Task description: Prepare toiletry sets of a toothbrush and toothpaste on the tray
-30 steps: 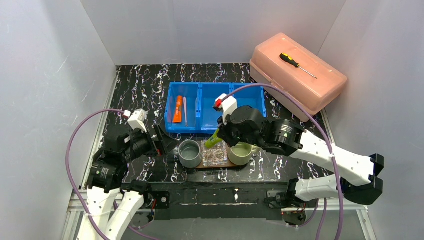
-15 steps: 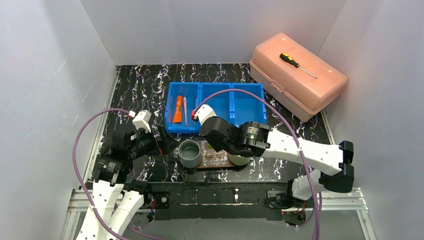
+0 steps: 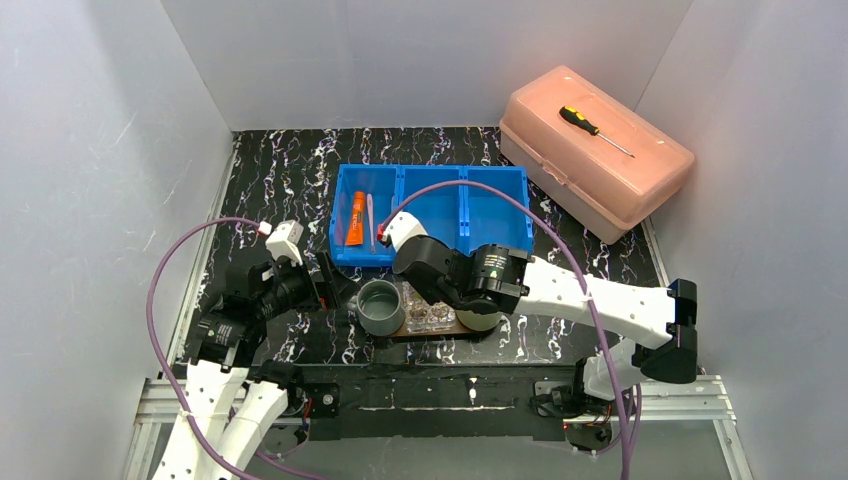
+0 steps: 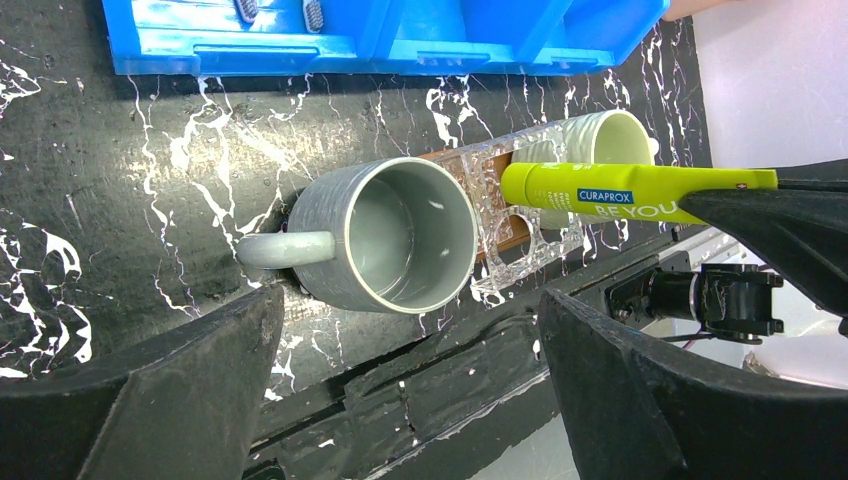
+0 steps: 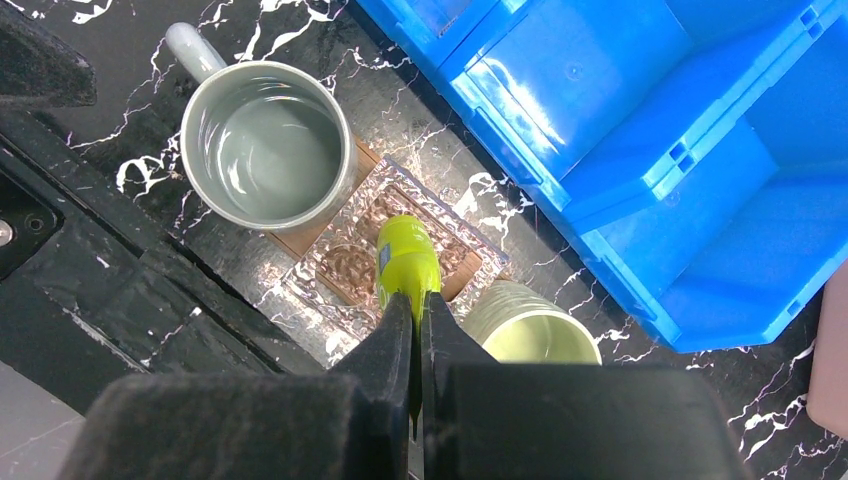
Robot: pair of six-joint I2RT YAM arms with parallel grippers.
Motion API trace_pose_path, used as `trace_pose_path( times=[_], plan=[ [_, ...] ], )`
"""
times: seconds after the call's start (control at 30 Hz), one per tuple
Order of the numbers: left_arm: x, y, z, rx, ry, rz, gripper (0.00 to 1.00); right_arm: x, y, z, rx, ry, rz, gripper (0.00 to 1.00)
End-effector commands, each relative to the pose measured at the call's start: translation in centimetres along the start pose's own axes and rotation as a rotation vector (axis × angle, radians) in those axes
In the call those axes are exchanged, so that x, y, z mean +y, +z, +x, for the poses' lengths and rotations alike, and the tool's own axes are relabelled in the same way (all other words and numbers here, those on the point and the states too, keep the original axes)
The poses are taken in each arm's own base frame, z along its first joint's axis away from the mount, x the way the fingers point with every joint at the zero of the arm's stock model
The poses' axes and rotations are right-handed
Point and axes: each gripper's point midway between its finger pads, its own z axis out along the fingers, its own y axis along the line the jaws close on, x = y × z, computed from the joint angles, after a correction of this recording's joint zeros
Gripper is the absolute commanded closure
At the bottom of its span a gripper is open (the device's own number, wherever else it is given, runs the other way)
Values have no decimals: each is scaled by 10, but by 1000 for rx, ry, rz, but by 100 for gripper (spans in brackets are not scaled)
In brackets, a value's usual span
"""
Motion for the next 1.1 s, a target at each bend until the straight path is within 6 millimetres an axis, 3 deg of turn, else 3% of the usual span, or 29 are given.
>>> trace_pose_path(
  times=[0.0,0.47,1.07],
  plan=[
    [-2,1,0,0,20,16,2,1,1,-23,-66,17,4,99],
    [-2,3,1,15,14,20,2,-4,27,-12,-23,66,-50,99],
    [-2,5,1,24,12,21,2,6,53,12,45,67,-87,99]
  ],
)
